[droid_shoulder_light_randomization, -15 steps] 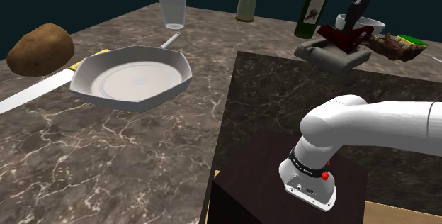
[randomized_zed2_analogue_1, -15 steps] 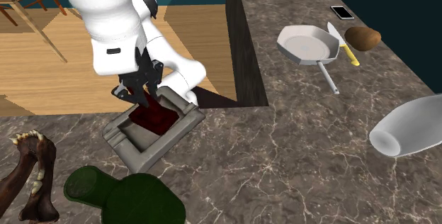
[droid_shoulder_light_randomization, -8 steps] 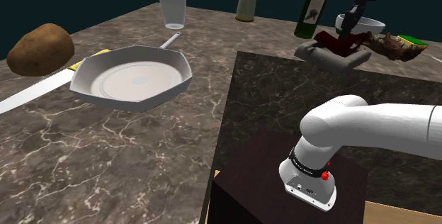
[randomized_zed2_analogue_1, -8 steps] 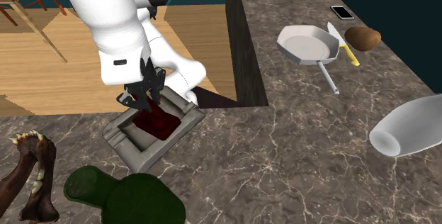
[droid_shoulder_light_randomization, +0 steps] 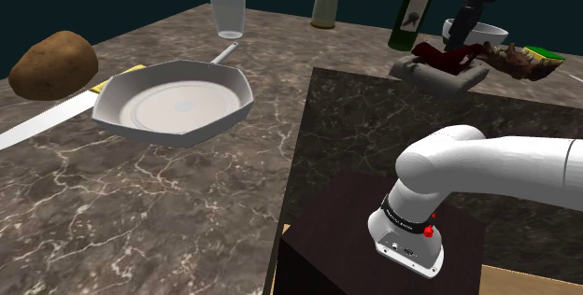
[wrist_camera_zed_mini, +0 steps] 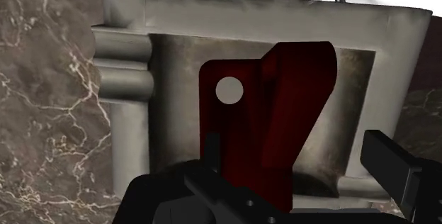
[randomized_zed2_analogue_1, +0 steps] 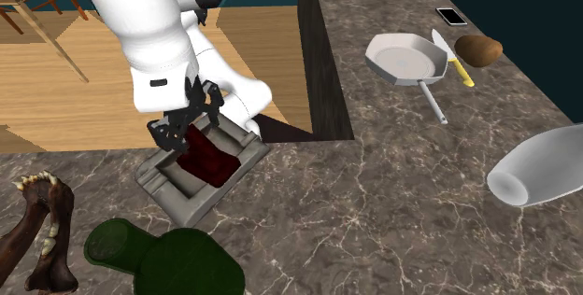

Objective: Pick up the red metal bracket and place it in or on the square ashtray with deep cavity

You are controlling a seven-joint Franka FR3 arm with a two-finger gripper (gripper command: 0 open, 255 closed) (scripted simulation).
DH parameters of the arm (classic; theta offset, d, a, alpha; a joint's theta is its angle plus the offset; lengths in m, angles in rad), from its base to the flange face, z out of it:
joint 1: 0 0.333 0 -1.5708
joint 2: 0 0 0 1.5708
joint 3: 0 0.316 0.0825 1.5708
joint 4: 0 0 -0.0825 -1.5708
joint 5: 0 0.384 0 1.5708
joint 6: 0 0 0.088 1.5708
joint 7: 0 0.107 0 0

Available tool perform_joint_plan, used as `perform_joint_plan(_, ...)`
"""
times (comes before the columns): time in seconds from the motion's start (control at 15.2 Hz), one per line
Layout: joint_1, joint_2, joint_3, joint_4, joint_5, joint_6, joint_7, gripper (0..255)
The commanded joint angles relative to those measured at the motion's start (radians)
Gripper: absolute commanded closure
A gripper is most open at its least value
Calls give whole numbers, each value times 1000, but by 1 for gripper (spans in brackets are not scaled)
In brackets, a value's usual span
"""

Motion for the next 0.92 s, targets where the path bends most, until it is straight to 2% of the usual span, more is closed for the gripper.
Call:
perform_joint_plan(0.0,0,0,0,0,0,0,0,0)
perform_joint_plan(0.07,0,0,0,0,0,0,0,0)
perform_joint_plan(0.33,15,87,19,180,23,-94,-17,0)
perform_joint_plan(0.86,15,87,19,180,23,-93,-17,0)
